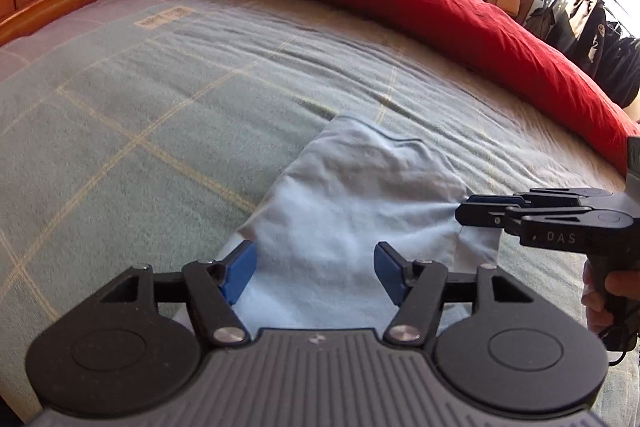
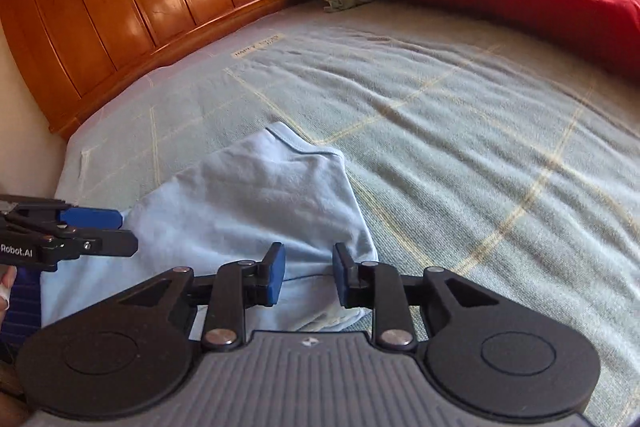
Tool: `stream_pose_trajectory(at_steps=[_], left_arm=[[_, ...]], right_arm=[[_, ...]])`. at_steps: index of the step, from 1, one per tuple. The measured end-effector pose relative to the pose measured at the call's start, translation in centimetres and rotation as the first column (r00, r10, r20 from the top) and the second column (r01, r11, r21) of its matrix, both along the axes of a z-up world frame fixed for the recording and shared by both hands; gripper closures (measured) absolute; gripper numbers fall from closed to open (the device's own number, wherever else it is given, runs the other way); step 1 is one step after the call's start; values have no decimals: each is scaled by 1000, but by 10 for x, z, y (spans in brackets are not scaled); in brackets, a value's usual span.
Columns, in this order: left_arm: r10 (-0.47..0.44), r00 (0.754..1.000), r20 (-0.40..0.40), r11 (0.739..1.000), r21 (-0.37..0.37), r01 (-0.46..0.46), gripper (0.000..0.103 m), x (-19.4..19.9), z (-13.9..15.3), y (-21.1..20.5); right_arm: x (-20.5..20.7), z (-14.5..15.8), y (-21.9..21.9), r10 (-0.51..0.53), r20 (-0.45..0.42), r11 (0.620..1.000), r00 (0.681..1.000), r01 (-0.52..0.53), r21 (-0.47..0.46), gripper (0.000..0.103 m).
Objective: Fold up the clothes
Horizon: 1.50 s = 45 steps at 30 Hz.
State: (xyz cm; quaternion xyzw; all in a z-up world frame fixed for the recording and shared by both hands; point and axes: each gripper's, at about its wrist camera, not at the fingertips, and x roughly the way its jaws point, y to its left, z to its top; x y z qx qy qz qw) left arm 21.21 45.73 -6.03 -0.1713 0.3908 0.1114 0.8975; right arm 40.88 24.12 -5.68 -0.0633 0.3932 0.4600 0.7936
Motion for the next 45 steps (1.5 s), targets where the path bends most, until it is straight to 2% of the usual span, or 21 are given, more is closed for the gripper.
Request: stream_pose_trajectory(at_steps=[3,5,6,10,13,16,19,25,27,30,32,35,38,41,42,45], left_arm=[[-47,999,19,999,-3,47,37,28,15,-1],[-67,998,11,997,-42,67,37,56,13,-1],[-76,997,2,995,-64,76,38,68,10,-1],[-89,995,-52,995,-60,86,38,109,-16,-7],[-69,996,-63,996,-54,66,38,116,-28,-6],[-64,995,-83,997,-55,59,38,106,-17,-10],[-73,992,-104,997,5,74,37,77,4,-19],[-21,991,-133,998,62,29,35,6,40,-22],[11,991,-132,998,66,-3,35,-17,45,-17],[37,992,-123,998,60,-29,35,-42,46,-12],[51,992,-117,998,48,-46,35,-55,43,-8],[40,997,-67,999,-5,-41,35,-67,33,-5],[22,999,-30,998,-65,-24,35,-77,13,-6],[36,998,-50,996,-83,-40,36,-79,-8,-4],[47,998,-43,994,-101,-51,36,-81,-10,-2],[51,999,-15,993,-110,-52,35,-85,11,1]], right_arm=[[-15,15,1,57,34,998,998,-57,12,60],[-24,22,5,95,33,995,995,-95,0,60],[-28,22,6,119,21,993,993,-119,-12,60],[-46,27,-1,171,17,985,985,-171,-34,58],[-52,33,-17,168,4,985,986,-168,-34,53],[-62,41,-30,170,35,985,985,-168,-37,53],[-77,49,-31,207,38,978,978,-207,6,53],[-132,49,-3,353,62,934,934,-355,33,55],[-150,43,11,393,90,919,915,-395,9,55],[-167,26,26,429,123,903,895,-425,-60,55],[-165,8,31,416,127,904,900,-395,-164,60],[-155,1,16,387,85,919,918,-377,-114,63],[-159,9,9,385,89,920,919,-374,-118,63],[-163,14,7,395,103,916,913,-384,-114,63],[-165,17,6,400,106,915,910,-390,-99,63],[-169,25,6,418,115,908,901,-415,-55,63]])
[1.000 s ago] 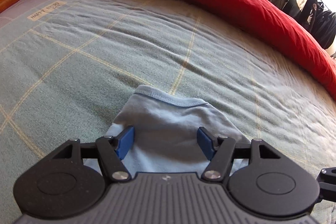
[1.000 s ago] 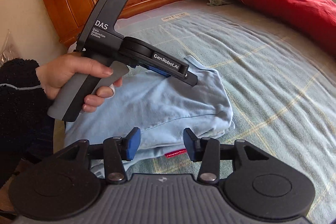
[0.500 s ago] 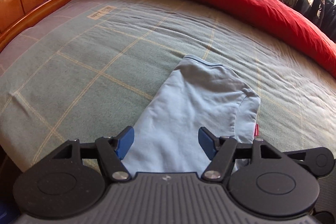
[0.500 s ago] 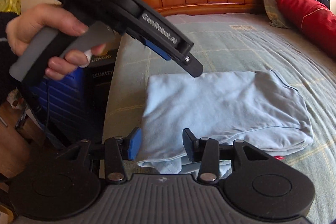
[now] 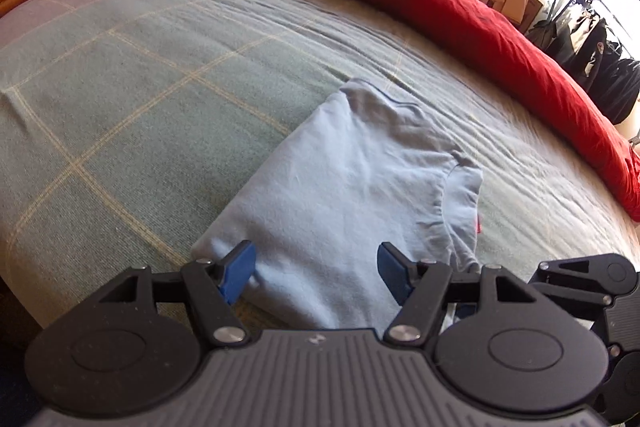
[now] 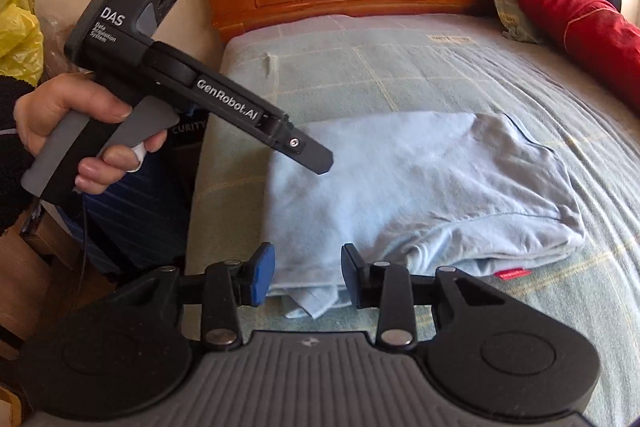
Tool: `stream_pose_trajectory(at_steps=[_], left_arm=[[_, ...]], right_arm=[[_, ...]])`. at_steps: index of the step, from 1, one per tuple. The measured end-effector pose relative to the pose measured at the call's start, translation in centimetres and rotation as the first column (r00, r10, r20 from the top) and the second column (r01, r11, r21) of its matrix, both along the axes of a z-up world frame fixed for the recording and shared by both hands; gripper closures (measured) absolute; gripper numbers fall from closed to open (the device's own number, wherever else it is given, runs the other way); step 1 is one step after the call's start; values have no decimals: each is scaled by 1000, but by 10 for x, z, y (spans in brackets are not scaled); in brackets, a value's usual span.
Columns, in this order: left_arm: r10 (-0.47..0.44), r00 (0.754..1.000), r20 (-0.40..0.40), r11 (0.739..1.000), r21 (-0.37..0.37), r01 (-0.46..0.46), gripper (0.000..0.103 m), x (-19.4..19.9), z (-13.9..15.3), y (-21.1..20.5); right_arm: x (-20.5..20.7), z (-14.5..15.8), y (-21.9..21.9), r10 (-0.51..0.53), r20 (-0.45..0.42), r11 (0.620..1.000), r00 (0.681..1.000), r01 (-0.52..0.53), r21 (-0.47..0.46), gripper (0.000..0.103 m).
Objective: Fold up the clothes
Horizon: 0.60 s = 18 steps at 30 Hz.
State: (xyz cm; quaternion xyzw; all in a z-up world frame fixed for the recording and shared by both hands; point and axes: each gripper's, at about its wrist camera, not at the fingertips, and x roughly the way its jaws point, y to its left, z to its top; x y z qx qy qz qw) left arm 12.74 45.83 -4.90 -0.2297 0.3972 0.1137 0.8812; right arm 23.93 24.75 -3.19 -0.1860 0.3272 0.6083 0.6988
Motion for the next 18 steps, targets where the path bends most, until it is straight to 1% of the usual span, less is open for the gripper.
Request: stream_pose_trajectory(at_steps=[3,5,8,9,11,12,13,15,16,18], left_arm=[[26,1000,18,999,18,-26,32,-2,16,6],[46,999,4,999,6,-46,32,0,14,9],[58,998,-19,998,-23,-58,32,0,3,11],[58,998,-23,998,-26,-59,32,-1,-1,10],[51,998,-22,999,-18,-51,32,0,-4,8],[53,998,-15,998,-22,-54,32,0,-4,8],[54,998,-11,998,-27,-54,32,0,-3,8],[54,999,-6,998,-30,-54,32,0,0,8],[45,999,1,999,-21,-45,32,0,3,5],[25,1000,15,1000,-3,-25,32,-1,8,0]], right_arm=[[-12,6,13,40,25,999,999,-41,18,63],[-21,4,21,66,47,998,997,-67,11,62],[-40,-8,25,107,146,994,983,-101,-46,61],[-46,-14,24,123,195,991,973,-111,-73,61],[-56,-22,22,146,293,986,945,-116,-119,65],[-60,-25,21,152,342,984,927,-112,-136,85],[-62,-25,19,158,368,984,916,-114,-137,92],[-64,-17,15,152,402,987,903,-115,-114,96],[-66,-13,14,147,424,988,894,-114,-103,97],[-66,-1,10,158,441,987,883,-129,-96,97]])
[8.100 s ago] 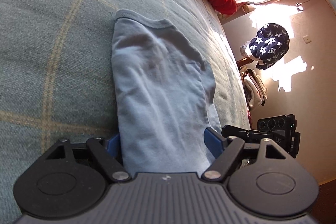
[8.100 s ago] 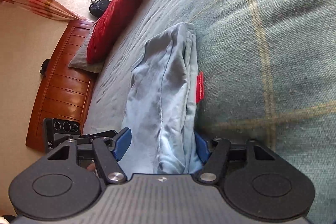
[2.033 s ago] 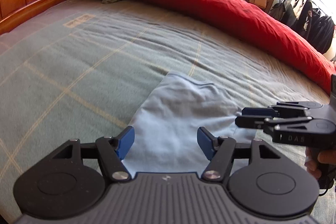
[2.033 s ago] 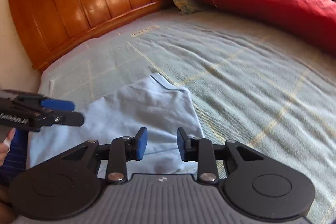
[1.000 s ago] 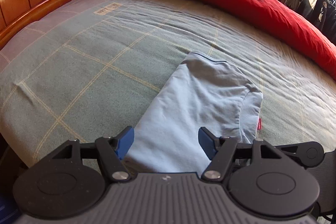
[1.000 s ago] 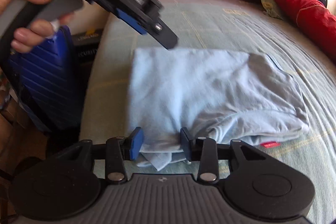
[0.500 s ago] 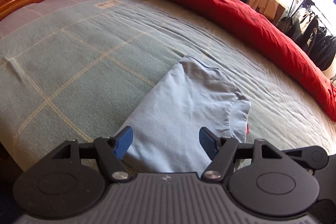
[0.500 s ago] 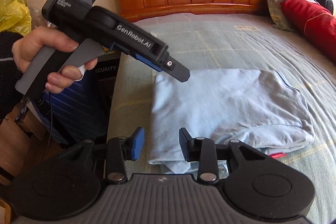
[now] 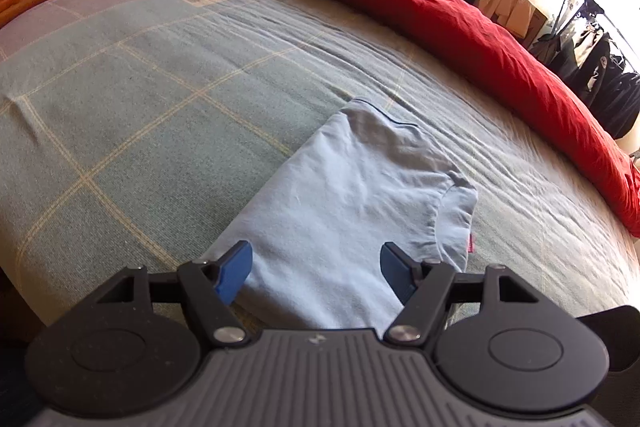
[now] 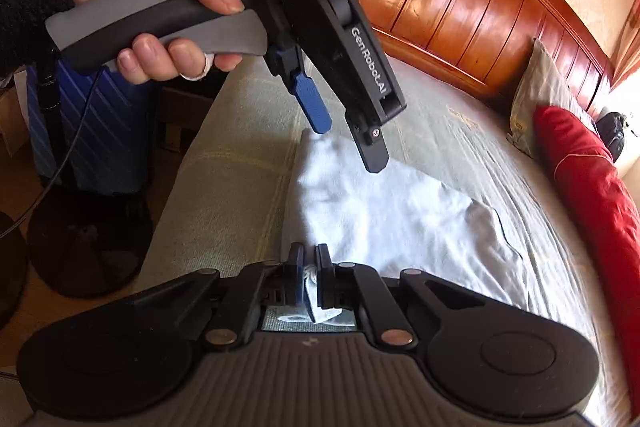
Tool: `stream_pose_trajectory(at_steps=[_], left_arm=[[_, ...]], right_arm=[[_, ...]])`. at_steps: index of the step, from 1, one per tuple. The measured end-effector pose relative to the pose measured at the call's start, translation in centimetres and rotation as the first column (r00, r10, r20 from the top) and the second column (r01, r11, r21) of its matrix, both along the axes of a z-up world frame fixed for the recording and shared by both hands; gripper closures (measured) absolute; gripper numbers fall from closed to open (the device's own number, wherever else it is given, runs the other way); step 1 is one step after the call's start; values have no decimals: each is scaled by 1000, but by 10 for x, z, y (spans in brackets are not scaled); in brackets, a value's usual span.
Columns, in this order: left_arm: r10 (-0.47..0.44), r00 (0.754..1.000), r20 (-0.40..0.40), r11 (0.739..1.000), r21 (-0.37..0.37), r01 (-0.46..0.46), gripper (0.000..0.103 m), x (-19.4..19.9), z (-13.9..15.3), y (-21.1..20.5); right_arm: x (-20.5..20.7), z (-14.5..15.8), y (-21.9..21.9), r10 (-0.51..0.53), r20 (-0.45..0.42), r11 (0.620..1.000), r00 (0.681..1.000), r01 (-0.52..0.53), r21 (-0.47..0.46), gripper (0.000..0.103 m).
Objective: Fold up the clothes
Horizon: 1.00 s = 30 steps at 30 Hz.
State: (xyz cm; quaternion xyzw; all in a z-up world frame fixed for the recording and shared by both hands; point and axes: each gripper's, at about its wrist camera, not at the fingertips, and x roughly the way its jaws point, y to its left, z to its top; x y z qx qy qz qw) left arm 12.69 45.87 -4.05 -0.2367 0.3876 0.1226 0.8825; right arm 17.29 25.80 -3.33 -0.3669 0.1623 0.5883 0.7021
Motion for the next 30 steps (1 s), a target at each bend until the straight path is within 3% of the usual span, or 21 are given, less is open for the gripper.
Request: stream_pose_trajectory(at_steps=[4,8,10,14,17,21,25,28,30], left_arm=[[-21,1000,-4,1000,-15,20,30,2,-9,-2],[-12,1000,-26,999,-48,11,30,4,-30,3],[-22,1000,-22,999,-35,21,31,3,-24,0],[-53,998,30,998,22,53,30,-1,-5,-6],[-44,999,9,999,13,44,30,6,-12,-4],[-28,1000,-12,1000,-11,28,30,8,-28,0],[-46,999,4,999,-19,46,30,1,-29,-2],[-46,999,12,999,19,46,31,-3,-23,-12],[-80,996,33,996,43,79,31,-6,-17,-27]], right_arm=[[3,6,-4,25,0,999,1000,-25,-31,97],[8,-16,-2,18,-72,994,997,-25,-106,97],[13,-14,-5,-2,-124,994,992,-11,-106,96],[40,14,-16,-41,-232,999,972,35,-27,96],[68,30,-11,-97,-269,993,958,111,38,92],[96,16,17,-146,-347,987,927,162,17,91],[109,-19,12,-232,-305,972,924,210,-101,91],[120,-16,-12,-251,-372,968,894,239,-79,90],[117,-9,-20,-251,-346,968,904,239,-78,85]])
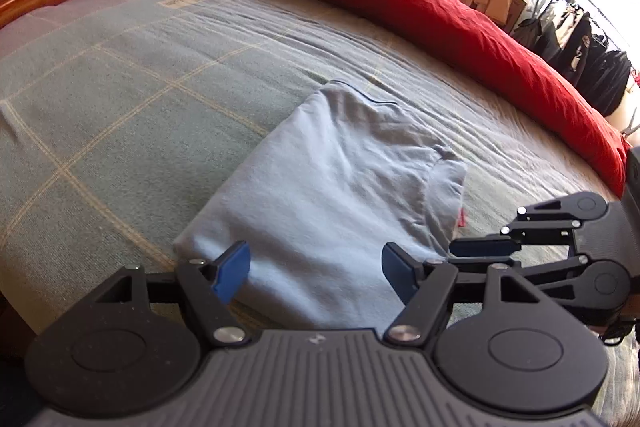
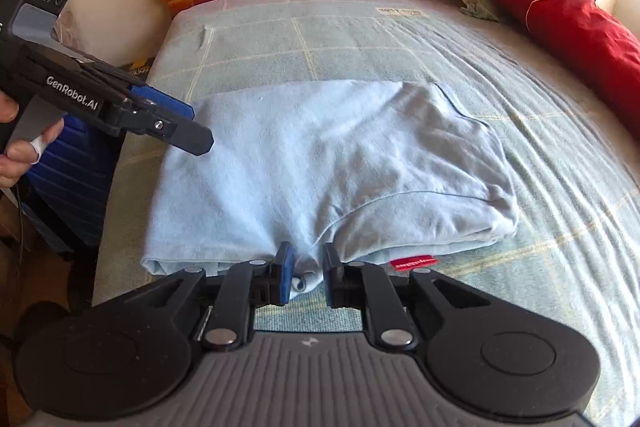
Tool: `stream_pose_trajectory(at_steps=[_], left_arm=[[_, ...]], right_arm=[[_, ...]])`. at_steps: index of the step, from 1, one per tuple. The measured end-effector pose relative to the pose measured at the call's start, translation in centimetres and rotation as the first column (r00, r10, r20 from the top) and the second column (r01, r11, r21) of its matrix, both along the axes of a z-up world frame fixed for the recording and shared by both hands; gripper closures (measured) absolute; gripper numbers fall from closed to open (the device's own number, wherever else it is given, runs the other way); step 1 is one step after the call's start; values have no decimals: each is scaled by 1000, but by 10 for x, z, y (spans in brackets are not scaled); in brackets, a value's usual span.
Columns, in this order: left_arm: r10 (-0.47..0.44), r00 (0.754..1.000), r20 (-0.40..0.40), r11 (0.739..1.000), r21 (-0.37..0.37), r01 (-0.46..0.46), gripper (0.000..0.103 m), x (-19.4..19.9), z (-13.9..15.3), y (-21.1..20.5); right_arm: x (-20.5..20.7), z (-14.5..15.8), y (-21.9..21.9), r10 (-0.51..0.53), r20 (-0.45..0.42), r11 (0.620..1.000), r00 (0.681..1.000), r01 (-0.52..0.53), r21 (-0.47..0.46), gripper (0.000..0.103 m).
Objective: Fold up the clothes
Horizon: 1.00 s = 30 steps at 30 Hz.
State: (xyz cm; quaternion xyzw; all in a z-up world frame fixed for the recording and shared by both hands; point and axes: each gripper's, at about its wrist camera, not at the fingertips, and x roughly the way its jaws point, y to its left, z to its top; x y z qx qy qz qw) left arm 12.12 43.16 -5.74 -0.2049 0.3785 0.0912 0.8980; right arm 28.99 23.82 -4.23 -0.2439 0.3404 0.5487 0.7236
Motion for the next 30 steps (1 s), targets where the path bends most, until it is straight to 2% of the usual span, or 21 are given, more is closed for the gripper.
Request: stream_pose_trajectory(at_steps=[4,8,10,13,16,18,22,27,30], left_arm=[[-104,994,25,994,33,103,30,-6,1,-36],[-181,983,-27,978,104,182,30,-7,-11,-64],[-189,980,-59,975,105,195,30,-8,-17,-69],[-196,979,-65,974,102,202,29,-13,-17,-70],[-196,980,-39,976,92,199,29,-23,-11,-70],[-184,983,-16,975,121,184,27,-28,-5,-72],[-133,991,-5,958,257,130,27,-32,2,-84],[-170,986,-3,951,262,164,26,-33,6,-88],[-170,985,4,948,272,162,25,-28,5,-85]], right_arm=[[5,8,-10,-3,43,1000,999,3,-4,84],[34,9,-7,-96,21,995,995,95,43,84],[43,5,-2,-124,9,990,992,123,72,82],[58,-10,4,-137,-47,990,989,139,25,82],[63,-12,-5,-135,-58,990,989,137,27,81],[68,-4,-10,-151,-50,986,987,154,60,81],[87,6,-6,-213,-35,971,977,215,106,79],[107,-17,-1,-246,-52,968,968,248,31,79],[106,-16,-10,-260,-71,963,963,264,49,78]])
